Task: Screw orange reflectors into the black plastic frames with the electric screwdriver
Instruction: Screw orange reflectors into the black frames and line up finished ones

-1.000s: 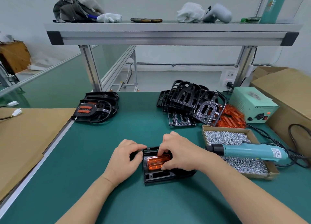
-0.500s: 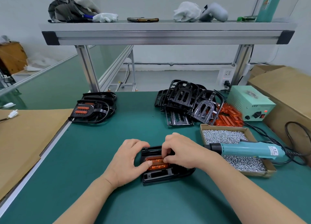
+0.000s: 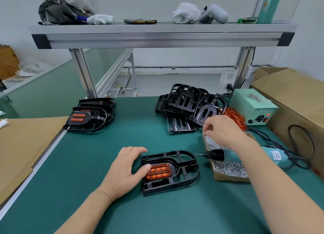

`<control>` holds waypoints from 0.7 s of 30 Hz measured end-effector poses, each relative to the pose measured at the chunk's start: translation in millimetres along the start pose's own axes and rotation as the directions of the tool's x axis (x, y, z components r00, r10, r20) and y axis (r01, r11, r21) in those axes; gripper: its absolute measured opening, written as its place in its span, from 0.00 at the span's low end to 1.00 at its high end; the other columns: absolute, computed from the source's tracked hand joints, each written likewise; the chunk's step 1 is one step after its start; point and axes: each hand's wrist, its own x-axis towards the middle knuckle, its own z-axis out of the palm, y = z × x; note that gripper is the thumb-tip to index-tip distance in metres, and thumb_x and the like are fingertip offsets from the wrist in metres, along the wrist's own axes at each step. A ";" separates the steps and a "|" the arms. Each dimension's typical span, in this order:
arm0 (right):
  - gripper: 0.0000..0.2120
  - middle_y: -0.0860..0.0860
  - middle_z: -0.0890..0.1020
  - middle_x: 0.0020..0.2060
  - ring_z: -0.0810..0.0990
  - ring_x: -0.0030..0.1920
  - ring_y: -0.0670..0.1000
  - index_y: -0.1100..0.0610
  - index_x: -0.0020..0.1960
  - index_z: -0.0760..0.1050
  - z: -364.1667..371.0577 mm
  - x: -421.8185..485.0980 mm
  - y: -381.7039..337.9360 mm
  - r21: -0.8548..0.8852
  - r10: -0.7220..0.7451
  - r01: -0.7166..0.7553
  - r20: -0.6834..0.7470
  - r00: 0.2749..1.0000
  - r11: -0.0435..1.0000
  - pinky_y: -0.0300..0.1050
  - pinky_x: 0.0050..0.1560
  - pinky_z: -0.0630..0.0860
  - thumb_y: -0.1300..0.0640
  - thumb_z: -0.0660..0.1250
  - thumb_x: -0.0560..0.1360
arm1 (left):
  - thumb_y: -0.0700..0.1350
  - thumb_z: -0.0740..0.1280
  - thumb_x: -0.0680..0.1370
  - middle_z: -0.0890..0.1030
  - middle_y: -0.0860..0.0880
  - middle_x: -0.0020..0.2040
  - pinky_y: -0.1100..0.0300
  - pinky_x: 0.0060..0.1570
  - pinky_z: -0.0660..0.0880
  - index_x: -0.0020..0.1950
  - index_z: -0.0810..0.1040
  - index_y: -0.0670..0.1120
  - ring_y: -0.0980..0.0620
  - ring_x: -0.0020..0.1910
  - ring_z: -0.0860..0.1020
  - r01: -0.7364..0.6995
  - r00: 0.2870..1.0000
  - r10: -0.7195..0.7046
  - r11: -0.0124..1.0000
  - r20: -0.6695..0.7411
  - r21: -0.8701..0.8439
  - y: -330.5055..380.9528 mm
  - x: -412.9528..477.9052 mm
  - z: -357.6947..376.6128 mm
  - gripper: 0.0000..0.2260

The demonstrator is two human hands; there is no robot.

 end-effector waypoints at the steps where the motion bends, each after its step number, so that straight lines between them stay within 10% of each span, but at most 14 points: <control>1: 0.11 0.47 0.84 0.48 0.81 0.49 0.50 0.48 0.44 0.80 0.4 3.3 6.8 -0.048 0.042 -0.040 0.034 0.999 0.998 0.50 0.55 0.80 0.63 0.66 0.77 | 0.63 0.61 0.76 0.75 0.61 0.56 0.65 0.61 0.66 0.64 0.75 0.51 0.58 0.61 0.71 0.005 1.000 -0.005 1.000 -0.006 0.000 0.8 -0.1 -0.4 0.22; 8: 0.09 0.49 0.84 0.51 0.81 0.51 0.52 0.49 0.52 0.85 17.9 12.6 23.6 -0.172 0.077 -0.049 0.162 0.984 0.984 0.49 0.54 0.80 0.58 0.74 0.74 | 0.63 0.60 0.76 0.76 0.60 0.55 0.68 0.60 0.65 0.62 0.77 0.49 0.59 0.60 0.71 0.039 0.999 -0.039 0.999 -0.014 0.004 4.7 -0.6 -2.7 0.23; 21: 0.08 0.51 0.86 0.38 0.84 0.42 0.51 0.58 0.38 0.83 20.7 10.3 31.5 -0.052 0.050 -0.045 0.106 0.993 0.998 0.52 0.47 0.82 0.58 0.71 0.75 | 0.62 0.61 0.75 0.79 0.58 0.51 0.72 0.58 0.66 0.59 0.79 0.49 0.59 0.56 0.75 0.119 0.988 -0.124 0.991 -0.097 -0.053 7.6 -1.3 -5.5 0.22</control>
